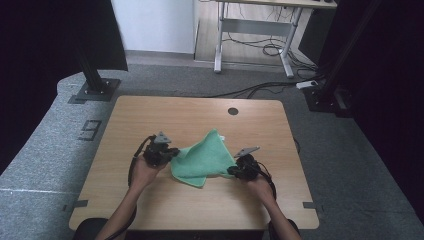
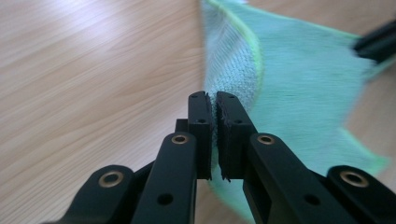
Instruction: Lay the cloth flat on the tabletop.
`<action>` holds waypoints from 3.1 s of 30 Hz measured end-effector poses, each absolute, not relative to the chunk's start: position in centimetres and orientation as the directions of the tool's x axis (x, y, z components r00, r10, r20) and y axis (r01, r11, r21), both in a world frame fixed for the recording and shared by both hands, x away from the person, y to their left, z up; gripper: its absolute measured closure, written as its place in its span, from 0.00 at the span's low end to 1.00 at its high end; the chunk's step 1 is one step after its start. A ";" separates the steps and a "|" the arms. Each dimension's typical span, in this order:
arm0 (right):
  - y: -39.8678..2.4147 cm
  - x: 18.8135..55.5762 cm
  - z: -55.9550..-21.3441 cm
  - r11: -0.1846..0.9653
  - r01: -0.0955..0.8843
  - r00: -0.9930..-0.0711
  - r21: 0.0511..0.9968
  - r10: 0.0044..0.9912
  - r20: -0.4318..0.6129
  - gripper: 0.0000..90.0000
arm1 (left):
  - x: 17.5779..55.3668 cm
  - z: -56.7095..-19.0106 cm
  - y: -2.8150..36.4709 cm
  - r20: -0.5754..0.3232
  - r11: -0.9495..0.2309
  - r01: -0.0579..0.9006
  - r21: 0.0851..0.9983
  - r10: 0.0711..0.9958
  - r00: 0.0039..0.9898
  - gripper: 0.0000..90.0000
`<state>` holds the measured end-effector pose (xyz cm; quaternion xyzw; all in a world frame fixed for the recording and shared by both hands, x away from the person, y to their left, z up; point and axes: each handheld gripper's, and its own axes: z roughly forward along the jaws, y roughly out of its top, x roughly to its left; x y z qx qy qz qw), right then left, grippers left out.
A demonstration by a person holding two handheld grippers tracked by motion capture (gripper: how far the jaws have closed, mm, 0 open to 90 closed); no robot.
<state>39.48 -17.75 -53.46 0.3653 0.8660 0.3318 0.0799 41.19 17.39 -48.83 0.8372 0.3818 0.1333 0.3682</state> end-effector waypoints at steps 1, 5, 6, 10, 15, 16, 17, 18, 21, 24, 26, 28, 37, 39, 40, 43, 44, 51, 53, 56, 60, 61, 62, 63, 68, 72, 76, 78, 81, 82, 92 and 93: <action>-17.9 39.5 -53.5 0.510 0.583 -0.718 0.633 0.688 0.106 0.92 | 41.5 -49.2 17.9 -0.066 -0.428 0.558 0.711 0.749 0.659 0.94; -18.5 39.5 -53.5 0.498 0.589 -0.712 0.636 0.693 0.116 0.91 | 42.1 -51.2 19.0 -0.060 -0.435 0.613 0.659 0.782 0.620 0.83; -18.6 39.4 -53.5 0.495 0.590 -0.710 0.638 0.694 0.118 0.91 | 42.1 -51.5 19.3 -0.044 -0.436 0.615 0.657 0.792 0.609 0.76; -18.7 39.3 -53.5 0.492 0.589 -0.712 0.641 0.692 0.123 0.85 | 41.4 -51.1 20.2 -0.049 -0.393 0.609 0.689 0.814 0.579 0.49; -18.8 39.2 -53.0 0.493 0.576 -0.704 0.652 0.705 0.089 0.70 | 39.5 -49.4 19.7 -0.083 -0.349 0.581 0.735 0.804 0.589 0.22; -18.9 39.2 -52.9 0.488 0.573 -0.701 0.658 0.709 0.084 0.68 | 39.0 -49.4 19.2 -0.084 -0.352 0.575 0.738 0.798 0.597 0.19; -19.0 39.2 -52.9 0.487 0.570 -0.699 0.662 0.711 0.078 0.66 | 39.0 -49.4 19.2 -0.084 -0.352 0.575 0.738 0.798 0.597 0.16; -19.1 39.2 -52.8 0.484 0.573 -0.694 0.661 0.716 0.077 0.65 | 38.0 -49.9 17.8 -0.078 -0.383 0.567 0.729 0.776 0.625 0.15; -19.4 39.1 -53.0 0.479 0.579 -0.685 0.660 0.725 0.075 0.61 | 36.8 -51.4 15.9 -0.076 -0.424 0.569 0.705 0.753 0.654 0.12; -19.7 39.0 -53.3 0.494 0.579 -0.687 0.648 0.725 0.061 0.55 | 36.3 -52.6 14.8 -0.031 -0.461 0.568 0.682 0.757 0.652 0.11; -19.8 39.0 -53.5 0.497 0.583 -0.685 0.643 0.726 0.061 0.54 | 36.3 -53.2 14.3 -0.006 -0.478 0.573 0.665 0.765 0.645 0.10; -19.8 39.0 -53.7 0.493 0.581 -0.687 0.648 0.724 0.064 0.53 | 36.3 -53.9 14.1 0.017 -0.498 0.581 0.644 0.768 0.640 0.08; -19.6 38.7 -53.7 0.523 0.568 -0.690 0.636 0.724 0.021 0.53 | 36.8 -53.9 14.9 0.072 -0.522 0.595 0.611 0.785 0.615 0.05; -19.7 38.7 -53.6 0.524 0.569 -0.689 0.634 0.725 0.019 0.52 | 37.2 -53.9 15.5 0.061 -0.511 0.609 0.607 0.794 0.604 0.04; -19.7 38.8 -53.6 0.524 0.569 -0.689 0.634 0.724 0.020 0.52 | 37.5 -53.9 15.8 0.056 -0.506 0.618 0.602 0.798 0.600 0.03; -19.8 38.8 -53.6 0.525 0.569 -0.690 0.633 0.723 0.020 0.52 | 38.1 -53.8 16.6 0.069 -0.498 0.627 0.599 0.812 0.579 0.02; -19.9 38.9 -53.6 0.526 0.568 -0.691 0.633 0.722 0.020 0.51 | 38.4 -53.8 16.9 0.071 -0.496 0.629 0.598 0.815 0.575 0.02; -19.8 38.8 -53.7 0.514 0.576 -0.678 0.635 0.735 0.020 0.52 | 38.6 -53.4 16.3 0.076 -0.511 0.628 0.587 0.807 0.586 0.02; -19.7 38.7 -53.7 0.512 0.577 -0.677 0.637 0.736 0.022 0.52 | 37.9 -53.0 15.7 0.046 -0.505 0.618 0.602 0.795 0.605 0.02; -19.5 38.5 -53.7 0.517 0.574 -0.682 0.635 0.731 0.022 0.52 | 36.7 -53.0 14.5 0.006 -0.503 0.603 0.620 0.771 0.637 0.01; -19.2 38.3 -53.7 0.526 0.565 -0.692 0.636 0.722 0.019 0.52 | 35.8 -53.9 13.3 0.045 -0.550 0.603 0.578 0.759 0.650 0.00; -19.2 38.3 -53.7 0.526 0.565 -0.693 0.636 0.721 0.019 0.52 | 35.8 -54.0 13.5 0.025 -0.526 0.613 0.589 0.771 0.637 0.00; -19.2 38.3 -53.7 0.526 0.565 -0.694 0.636 0.720 0.020 0.52 | 35.9 -54.1 13.8 0.008 -0.509 0.630 0.586 0.781 0.624 0.00; -19.2 38.3 -53.7 0.526 0.564 -0.695 0.637 0.719 0.021 0.52 | 35.9 -54.1 14.0 0.008 -0.501 0.638 0.585 0.790 0.613 0.00; -19.3 38.3 -53.7 0.530 0.564 -0.697 0.633 0.717 0.020 0.51 | 35.6 -53.7 15.7 0.072 -0.521 0.645 0.559 0.805 0.588 0.00; -19.4 38.3 -53.6 0.529 0.569 -0.693 0.630 0.721 0.020 0.50 | 35.9 -53.7 18.1 0.057 -0.477 0.681 0.556 0.839 0.541 0.00; -19.3 38.2 -53.6 0.532 0.572 -0.692 0.625 0.722 0.019 0.51 | 35.7 -53.2 18.4 0.052 -0.469 0.672 0.573 0.840 0.541 0.00; -19.3 38.2 -53.6 0.532 0.573 -0.693 0.624 0.721 0.021 0.51 | 35.7 -52.5 17.8 0.002 -0.442 0.658 0.610 0.831 0.556 0.00; -19.3 38.2 -53.6 0.530 0.571 -0.692 0.627 0.721 0.020 0.51 | 35.6 -51.8 15.8 -0.033 -0.443 0.616 0.651 0.795 0.606 0.00; -19.3 38.2 -53.6 0.530 0.570 -0.693 0.628 0.721 0.020 0.51 | 35.5 -51.7 14.9 -0.038 -0.452 0.602 0.658 0.778 0.627 0.00; -19.5 38.1 -53.7 0.523 0.565 -0.694 0.638 0.719 0.025 0.50 | 32.7 -52.3 11.4 -0.077 -0.571 0.473 0.671 0.581 0.810 0.54; -19.5 38.1 -53.7 0.522 0.565 -0.694 0.639 0.719 0.026 0.50 | 32.7 -52.4 11.4 -0.074 -0.584 0.469 0.663 0.573 0.817 0.57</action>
